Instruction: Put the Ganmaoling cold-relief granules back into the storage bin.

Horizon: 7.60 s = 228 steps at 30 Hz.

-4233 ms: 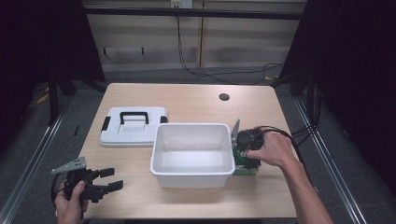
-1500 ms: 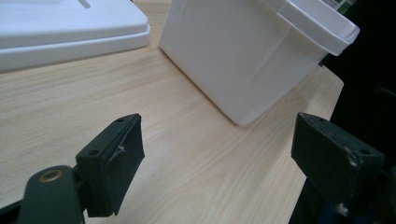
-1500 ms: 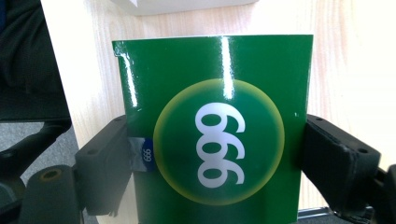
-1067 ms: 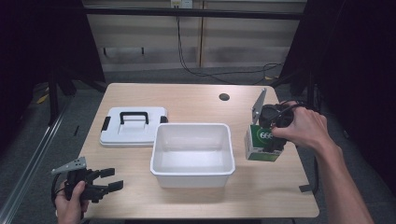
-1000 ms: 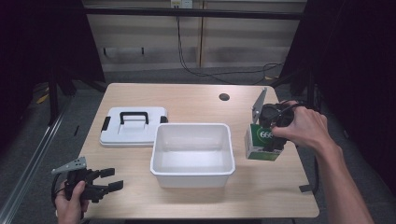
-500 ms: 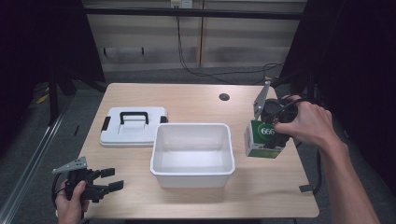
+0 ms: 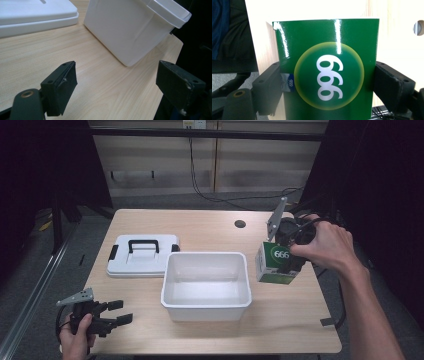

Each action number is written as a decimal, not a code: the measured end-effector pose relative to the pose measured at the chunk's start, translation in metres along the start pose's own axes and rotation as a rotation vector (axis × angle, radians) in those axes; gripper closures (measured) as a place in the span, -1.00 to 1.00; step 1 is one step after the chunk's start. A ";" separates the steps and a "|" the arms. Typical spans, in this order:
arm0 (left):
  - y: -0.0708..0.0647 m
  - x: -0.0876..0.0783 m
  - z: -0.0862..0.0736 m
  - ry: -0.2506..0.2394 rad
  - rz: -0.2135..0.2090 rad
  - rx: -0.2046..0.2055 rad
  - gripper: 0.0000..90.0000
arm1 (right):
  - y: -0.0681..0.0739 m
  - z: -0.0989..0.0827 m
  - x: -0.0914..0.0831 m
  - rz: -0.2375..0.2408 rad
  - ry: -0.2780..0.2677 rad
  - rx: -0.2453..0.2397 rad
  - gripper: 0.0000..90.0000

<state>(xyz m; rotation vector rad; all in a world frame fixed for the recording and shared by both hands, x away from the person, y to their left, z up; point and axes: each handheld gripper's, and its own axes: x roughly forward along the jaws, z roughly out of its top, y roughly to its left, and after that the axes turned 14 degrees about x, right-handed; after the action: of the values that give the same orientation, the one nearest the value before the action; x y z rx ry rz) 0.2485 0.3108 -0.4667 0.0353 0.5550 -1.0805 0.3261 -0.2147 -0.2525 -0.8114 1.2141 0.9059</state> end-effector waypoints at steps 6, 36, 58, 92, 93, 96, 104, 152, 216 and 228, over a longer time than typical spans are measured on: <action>0.000 0.000 0.000 -0.001 -0.002 0.001 -0.62 | 0.002 0.021 0.005 0.017 -0.010 -0.023 -0.63; 0.000 -0.001 0.000 -0.011 -0.004 -0.004 -0.62 | 0.023 0.105 0.017 0.067 0.023 -0.099 -0.64; 0.000 -0.003 0.000 -0.018 -0.006 -0.001 -0.62 | 0.023 0.111 0.082 0.090 0.091 -0.127 -0.64; 0.000 -0.002 0.000 -0.013 -0.005 0.004 -0.62 | 0.023 0.099 0.150 0.084 0.122 -0.056 -0.65; 0.000 -0.002 0.000 -0.012 -0.006 0.002 -0.62 | 0.022 0.099 0.151 0.088 0.117 -0.068 -0.65; 0.000 -0.002 0.000 -0.011 -0.006 0.001 -0.62 | 0.022 0.098 0.154 0.082 0.116 -0.065 -0.65; 0.000 -0.002 0.000 -0.006 -0.006 0.001 -0.62 | 0.026 0.099 0.167 0.066 0.140 -0.079 -0.65; 0.000 -0.002 0.000 -0.007 -0.008 0.000 -0.62 | 0.017 0.077 0.150 0.130 0.010 -0.030 -0.77; -0.001 -0.003 -0.001 -0.009 0.006 -0.001 -0.62 | 0.024 -0.099 0.114 -0.065 -0.761 0.473 -0.70; 0.000 -0.002 -0.001 0.004 0.012 0.004 -0.62 | 0.037 -0.146 0.134 -0.086 -0.777 0.584 -0.70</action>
<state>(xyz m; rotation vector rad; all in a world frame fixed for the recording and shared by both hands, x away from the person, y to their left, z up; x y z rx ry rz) 0.2475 0.3128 -0.4662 0.0439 0.5556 -1.0702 0.2472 -0.3115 -0.4111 -0.0117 0.6763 0.6405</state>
